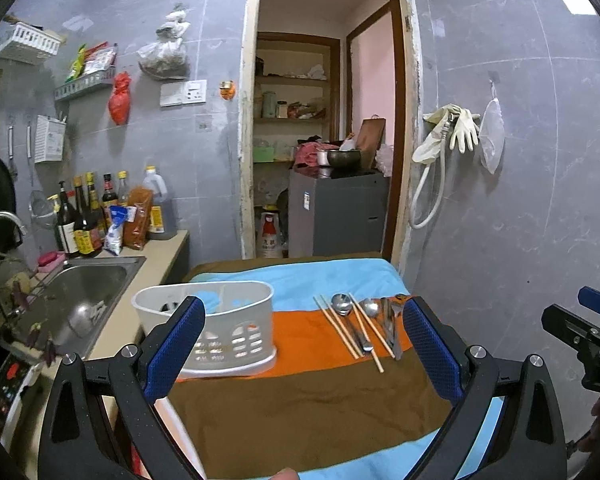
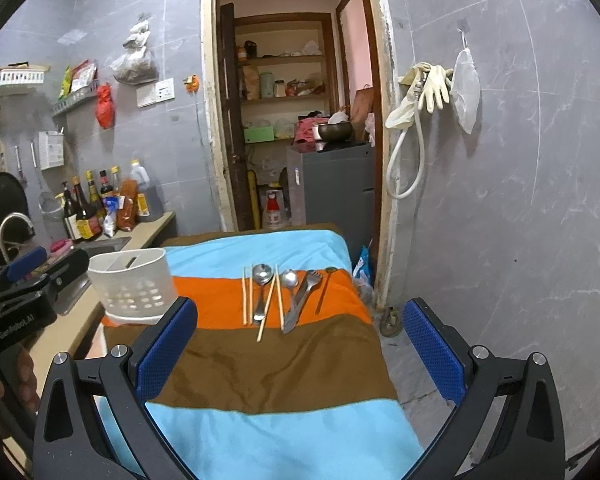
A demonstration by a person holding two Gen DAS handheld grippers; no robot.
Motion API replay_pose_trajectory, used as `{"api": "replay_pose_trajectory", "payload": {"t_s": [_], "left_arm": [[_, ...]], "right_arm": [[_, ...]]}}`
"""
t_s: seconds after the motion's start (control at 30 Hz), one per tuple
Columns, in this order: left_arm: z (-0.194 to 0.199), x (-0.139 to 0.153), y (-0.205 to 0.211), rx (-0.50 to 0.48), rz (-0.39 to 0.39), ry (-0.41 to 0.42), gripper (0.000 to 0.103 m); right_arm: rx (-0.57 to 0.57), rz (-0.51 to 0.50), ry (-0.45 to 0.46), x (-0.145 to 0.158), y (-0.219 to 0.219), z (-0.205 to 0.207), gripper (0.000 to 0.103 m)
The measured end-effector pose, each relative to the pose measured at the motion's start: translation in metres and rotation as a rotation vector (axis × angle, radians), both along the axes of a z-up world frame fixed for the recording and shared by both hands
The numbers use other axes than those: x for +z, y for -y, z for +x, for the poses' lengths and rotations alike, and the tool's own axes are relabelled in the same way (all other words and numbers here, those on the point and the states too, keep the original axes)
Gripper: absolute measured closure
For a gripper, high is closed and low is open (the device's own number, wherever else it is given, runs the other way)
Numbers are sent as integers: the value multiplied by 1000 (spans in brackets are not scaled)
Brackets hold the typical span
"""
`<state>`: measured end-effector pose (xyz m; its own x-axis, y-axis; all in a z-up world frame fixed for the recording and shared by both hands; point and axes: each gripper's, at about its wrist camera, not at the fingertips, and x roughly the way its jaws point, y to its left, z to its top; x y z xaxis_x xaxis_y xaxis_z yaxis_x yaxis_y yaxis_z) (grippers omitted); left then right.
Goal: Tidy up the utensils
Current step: 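Move both grippers down toward the row of utensils on the orange stripe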
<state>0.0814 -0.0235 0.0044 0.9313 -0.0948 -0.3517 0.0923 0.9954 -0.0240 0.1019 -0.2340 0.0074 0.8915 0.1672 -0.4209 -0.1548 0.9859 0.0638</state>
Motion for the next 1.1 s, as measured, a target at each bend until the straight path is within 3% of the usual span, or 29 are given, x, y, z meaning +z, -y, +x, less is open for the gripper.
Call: {"api": "replay_pose_trajectory", "payload": {"t_s": [0.2,0.43,0.6,0.83,1.1], "left_arm": [[43,-6,23,-39,-29,-54,6],[111,-35,52,-47,-6,-145,6],[156,-62,55,48,-38,-190,6],[208,-98,65,108,-10,-276,9],[254,-138,61,150,-14,-395,47]], "right_arm": [[1,-7,2,-6,15,34,0],[38,-15,-58,-29,42,105,0],[88,29,-156,-59,60,162,0],[92,70,-240,-105,77,231,1],[101,42,-364,-142,71,289,46]]}}
